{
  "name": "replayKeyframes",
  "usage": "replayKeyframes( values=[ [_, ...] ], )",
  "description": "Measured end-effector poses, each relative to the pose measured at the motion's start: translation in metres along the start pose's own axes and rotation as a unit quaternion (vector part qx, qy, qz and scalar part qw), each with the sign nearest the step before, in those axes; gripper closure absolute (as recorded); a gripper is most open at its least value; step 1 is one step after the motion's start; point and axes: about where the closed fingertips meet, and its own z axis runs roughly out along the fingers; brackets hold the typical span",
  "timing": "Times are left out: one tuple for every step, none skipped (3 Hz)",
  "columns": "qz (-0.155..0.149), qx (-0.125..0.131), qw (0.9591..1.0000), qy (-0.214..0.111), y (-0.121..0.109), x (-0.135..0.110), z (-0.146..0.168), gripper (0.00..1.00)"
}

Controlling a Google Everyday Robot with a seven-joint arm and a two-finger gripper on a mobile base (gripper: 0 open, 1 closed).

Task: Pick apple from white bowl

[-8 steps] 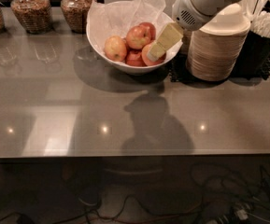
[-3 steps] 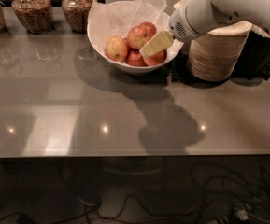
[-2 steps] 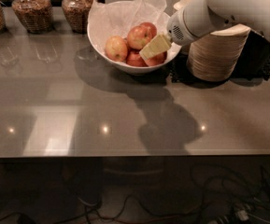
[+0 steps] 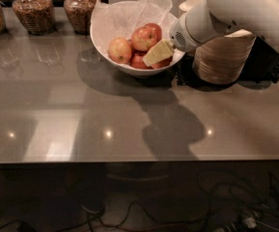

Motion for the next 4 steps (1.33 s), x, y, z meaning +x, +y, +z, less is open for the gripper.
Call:
replayKeyframes(
  values=[
    [0.009, -0.006, 0.9999, 0.012, 0.002, 0.009, 0.010, 0.23],
    [0.017, -0.010, 0.9995, 0.023, 0.004, 0.016, 0.018, 0.22],
    [0.021, -0.010, 0.9994, 0.026, 0.003, 0.020, 0.023, 0.39],
    [0.021, -0.008, 0.9994, 0.026, 0.003, 0.020, 0.022, 0.63]
  ],
)
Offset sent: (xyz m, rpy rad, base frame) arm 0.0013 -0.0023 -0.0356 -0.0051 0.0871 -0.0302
